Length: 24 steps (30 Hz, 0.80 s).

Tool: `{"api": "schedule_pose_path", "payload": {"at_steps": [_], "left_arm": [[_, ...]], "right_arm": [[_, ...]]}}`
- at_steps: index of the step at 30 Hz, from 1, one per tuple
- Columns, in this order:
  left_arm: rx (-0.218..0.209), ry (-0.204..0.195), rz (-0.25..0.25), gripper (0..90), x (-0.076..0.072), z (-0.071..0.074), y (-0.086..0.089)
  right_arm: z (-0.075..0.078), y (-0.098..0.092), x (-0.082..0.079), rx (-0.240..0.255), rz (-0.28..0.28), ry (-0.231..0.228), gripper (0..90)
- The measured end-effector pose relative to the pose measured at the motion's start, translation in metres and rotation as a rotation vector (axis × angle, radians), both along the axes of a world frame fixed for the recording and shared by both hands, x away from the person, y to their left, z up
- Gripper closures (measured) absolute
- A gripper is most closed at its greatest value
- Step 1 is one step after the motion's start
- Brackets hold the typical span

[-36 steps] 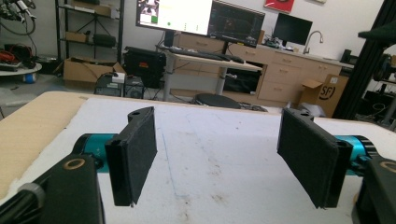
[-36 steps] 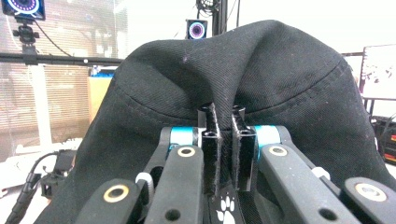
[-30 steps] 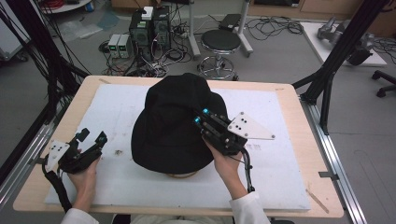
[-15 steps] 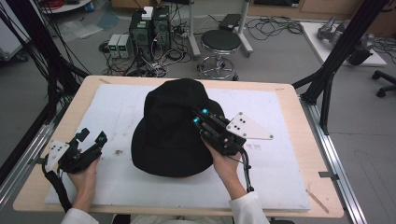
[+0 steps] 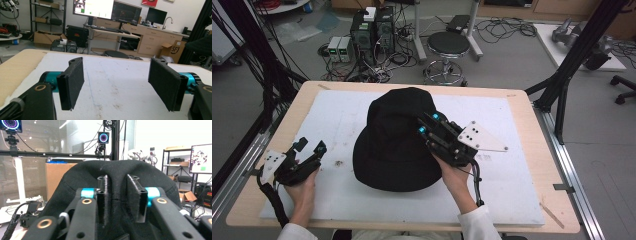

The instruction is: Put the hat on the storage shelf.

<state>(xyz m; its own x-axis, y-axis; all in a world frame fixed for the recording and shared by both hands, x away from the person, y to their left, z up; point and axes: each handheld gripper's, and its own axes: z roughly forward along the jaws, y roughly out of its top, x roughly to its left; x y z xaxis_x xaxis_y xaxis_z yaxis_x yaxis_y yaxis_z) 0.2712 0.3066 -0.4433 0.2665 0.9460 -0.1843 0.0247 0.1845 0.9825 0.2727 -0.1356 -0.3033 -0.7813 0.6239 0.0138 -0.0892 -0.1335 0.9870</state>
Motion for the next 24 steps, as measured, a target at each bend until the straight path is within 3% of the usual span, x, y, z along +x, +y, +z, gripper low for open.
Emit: {"api": "schedule_pose_path", "payload": {"at_steps": [3,9,24], "left_arm": [[-0.001,0.002,-0.001,28.8,0.0,0.0,0.0],[-0.003,0.004,-0.001,28.8,0.0,0.0,0.0],[-0.003,0.001,0.005,28.8,0.0,0.0,0.0]], "right_arm": [[0.001,-0.002,0.0,0.01,-0.008,-0.005,57.9],[0.001,-0.004,-0.003,0.015,-0.081,-0.005,44.4],[0.002,-0.013,0.0,0.024,-0.162,0.035,39.0]]}}
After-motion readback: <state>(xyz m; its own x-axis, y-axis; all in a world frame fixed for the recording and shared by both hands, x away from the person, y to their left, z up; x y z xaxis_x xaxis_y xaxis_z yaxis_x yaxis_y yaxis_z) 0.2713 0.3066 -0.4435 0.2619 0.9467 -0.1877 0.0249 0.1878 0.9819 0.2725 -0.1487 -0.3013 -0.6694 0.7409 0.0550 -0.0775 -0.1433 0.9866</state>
